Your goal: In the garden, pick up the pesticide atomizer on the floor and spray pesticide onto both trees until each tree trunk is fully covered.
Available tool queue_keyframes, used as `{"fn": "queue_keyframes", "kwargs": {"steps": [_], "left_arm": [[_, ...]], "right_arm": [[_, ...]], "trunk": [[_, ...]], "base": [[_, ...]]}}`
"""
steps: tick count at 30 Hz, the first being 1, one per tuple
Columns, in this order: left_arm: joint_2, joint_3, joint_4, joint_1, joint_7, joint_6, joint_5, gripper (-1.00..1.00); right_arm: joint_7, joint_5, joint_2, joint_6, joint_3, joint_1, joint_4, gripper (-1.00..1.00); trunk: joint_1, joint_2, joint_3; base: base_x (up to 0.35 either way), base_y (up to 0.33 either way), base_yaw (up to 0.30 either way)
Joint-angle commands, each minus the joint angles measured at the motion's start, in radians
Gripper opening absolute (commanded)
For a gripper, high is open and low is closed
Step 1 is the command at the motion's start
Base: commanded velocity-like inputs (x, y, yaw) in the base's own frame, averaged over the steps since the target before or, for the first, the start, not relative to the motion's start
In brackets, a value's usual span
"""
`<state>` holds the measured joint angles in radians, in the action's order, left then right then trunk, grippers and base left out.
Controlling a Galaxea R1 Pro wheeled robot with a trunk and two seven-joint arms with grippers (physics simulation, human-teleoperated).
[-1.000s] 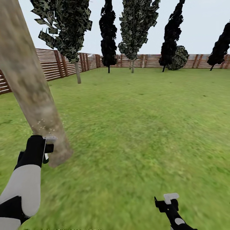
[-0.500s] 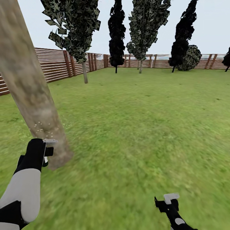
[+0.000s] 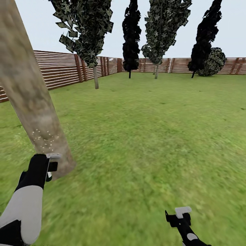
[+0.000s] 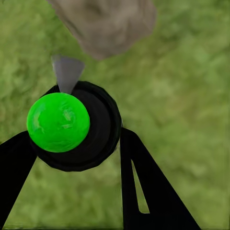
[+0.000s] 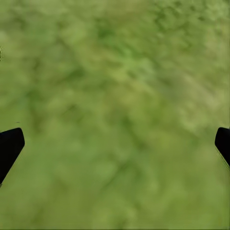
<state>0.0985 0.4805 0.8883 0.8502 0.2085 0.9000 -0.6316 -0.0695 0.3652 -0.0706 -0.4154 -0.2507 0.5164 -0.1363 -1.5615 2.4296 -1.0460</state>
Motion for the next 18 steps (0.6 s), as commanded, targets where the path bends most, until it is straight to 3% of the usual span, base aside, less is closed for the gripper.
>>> {"fn": "queue_keyframes", "kwargs": {"steps": [1,13,18], "left_arm": [[-0.001,0.002,-0.009,-0.001,0.01,0.001,-0.012,-1.0],[-0.002,0.006,-0.015,-0.002,0.008,0.002,-0.012,-1.0],[0.003,0.009,-0.015,-0.003,0.008,0.002,-0.015,-1.0]], "right_arm": [[-0.004,0.011,0.0,-0.003,-0.005,0.001,0.001,1.0],[-0.004,0.011,0.0,-0.003,-0.005,0.001,0.001,1.0],[-0.004,0.011,0.0,-0.003,-0.005,0.001,0.001,1.0]], "trunk": [[0.0,0.0,-0.001],[0.0,0.0,-0.001],[0.0,0.0,-0.001]], "base": [[0.228,-0.196,0.277],[0.25,-0.176,0.038],[0.135,-0.239,0.217]]}}
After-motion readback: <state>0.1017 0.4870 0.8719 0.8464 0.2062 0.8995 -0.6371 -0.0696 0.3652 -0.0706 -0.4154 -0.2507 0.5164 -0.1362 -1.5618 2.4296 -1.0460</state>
